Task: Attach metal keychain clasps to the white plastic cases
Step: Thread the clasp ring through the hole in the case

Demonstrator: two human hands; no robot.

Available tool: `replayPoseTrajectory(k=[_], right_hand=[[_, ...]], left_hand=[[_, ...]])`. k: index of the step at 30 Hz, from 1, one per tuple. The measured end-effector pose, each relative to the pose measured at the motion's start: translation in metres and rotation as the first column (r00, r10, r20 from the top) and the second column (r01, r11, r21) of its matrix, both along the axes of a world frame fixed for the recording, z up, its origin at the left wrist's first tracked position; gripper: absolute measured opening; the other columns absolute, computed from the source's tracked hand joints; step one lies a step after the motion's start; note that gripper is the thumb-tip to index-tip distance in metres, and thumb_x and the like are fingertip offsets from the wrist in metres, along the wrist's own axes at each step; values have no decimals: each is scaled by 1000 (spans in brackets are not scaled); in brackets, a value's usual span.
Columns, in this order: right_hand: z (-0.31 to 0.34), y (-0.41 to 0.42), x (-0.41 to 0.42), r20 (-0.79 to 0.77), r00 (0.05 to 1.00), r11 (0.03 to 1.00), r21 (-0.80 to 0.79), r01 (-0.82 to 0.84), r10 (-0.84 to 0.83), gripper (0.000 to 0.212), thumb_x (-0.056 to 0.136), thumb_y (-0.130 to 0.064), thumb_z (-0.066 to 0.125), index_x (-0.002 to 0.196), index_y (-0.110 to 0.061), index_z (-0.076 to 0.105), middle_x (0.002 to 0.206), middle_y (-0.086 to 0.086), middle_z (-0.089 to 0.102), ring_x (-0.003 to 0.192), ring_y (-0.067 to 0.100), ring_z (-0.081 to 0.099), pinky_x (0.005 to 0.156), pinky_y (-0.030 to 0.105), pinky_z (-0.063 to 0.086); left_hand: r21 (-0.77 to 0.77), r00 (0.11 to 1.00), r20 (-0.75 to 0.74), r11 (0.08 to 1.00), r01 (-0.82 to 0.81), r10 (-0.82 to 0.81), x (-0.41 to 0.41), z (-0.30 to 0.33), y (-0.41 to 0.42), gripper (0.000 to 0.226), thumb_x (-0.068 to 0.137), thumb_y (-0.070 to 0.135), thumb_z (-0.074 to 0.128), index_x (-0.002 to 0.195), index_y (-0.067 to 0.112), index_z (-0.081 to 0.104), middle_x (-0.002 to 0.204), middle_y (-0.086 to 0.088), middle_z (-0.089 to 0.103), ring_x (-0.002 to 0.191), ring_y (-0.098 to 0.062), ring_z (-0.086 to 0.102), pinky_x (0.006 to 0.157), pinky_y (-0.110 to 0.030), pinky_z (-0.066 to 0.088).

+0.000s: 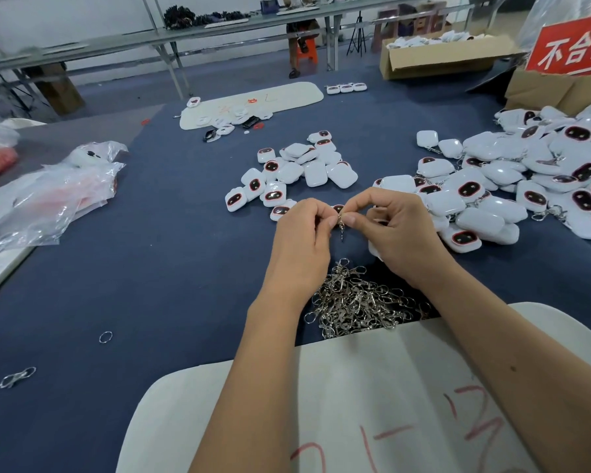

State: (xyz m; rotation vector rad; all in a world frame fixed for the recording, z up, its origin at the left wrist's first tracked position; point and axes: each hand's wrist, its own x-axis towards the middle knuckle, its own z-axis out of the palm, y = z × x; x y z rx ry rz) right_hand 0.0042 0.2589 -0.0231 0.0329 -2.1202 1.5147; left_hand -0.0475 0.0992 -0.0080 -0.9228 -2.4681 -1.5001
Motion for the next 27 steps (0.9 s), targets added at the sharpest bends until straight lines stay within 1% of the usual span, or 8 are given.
replayPoseTrajectory(k=[2, 5, 9, 13, 15, 18, 22, 27], right_hand=[[1, 0, 0, 22, 1000, 999, -46, -15, 16, 7, 95, -20, 74, 89, -21, 74, 50, -2, 34, 41, 10, 26, 43, 19, 26], [2, -2, 0, 13, 1000, 992, -121, -16, 18, 11, 98, -21, 70, 88, -16, 73, 55, 6, 47, 39, 9, 31, 41, 17, 27], [6, -5, -4, 86, 984, 974, -155, 168, -156, 40, 97, -52, 50, 82, -17, 62, 62, 2, 48, 48, 8, 39, 48, 23, 33], [9, 3, -5, 160, 983, 888, -435, 150, -88, 13, 79, -32, 52, 86, -26, 62, 82, -3, 55, 62, 9, 50, 58, 30, 37], [7, 5, -4, 136, 990, 865, -495, 88, -23, 16, 81, -18, 56, 94, -24, 63, 82, -4, 57, 67, 9, 52, 61, 27, 41], [4, 3, -4, 96, 994, 903, -421, 90, -54, 12, 100, -6, 60, 103, -16, 66, 70, -13, 63, 64, 5, 55, 60, 22, 46], [4, 0, -6, 121, 985, 922, -353, 159, -124, 11, 107, -21, 56, 102, -15, 64, 56, -11, 47, 48, 7, 40, 44, 20, 33], [3, -5, -7, 135, 969, 970, -98, 221, -207, 15, 107, -29, 55, 104, -16, 62, 53, -15, 48, 47, 4, 39, 51, 24, 32]], left_hand=[[-22, 998, -66, 1000, -15, 13, 2, 0, 1, 16, 103, 13, 55, 90, 20, 60, 85, 14, 57, 80, -3, 52, 69, -14, 38], [-18, 991, -134, 999, -31, 28, 2, 1, 1, 14, 104, 12, 52, 92, 18, 59, 93, 10, 59, 88, -4, 53, 72, -13, 39], [-23, 988, -151, 999, -41, 37, 3, 2, 2, 16, 104, 9, 51, 92, 16, 59, 93, 9, 59, 87, -6, 53, 74, -16, 40], [-50, 992, -122, 998, -38, 31, 3, 1, 2, 17, 105, 11, 49, 92, 17, 59, 90, 12, 58, 86, -9, 56, 73, -21, 43], [-49, 993, -115, 999, -23, 18, 4, 1, 3, 18, 105, 11, 49, 91, 16, 59, 89, 11, 59, 86, -13, 58, 74, -28, 48], [-42, 994, -113, 999, 5, -10, 6, 1, 5, 19, 104, 10, 49, 89, 16, 59, 87, 12, 60, 82, -10, 59, 76, -29, 50], [-52, 995, -97, 998, 22, -27, 6, 0, 7, 19, 103, 11, 49, 88, 16, 58, 88, 10, 63, 81, -9, 60, 75, -27, 51], [-73, 992, -115, 996, 45, -53, 7, 0, 7, 19, 102, 8, 49, 87, 18, 57, 85, 10, 62, 80, -7, 58, 71, -23, 47]])
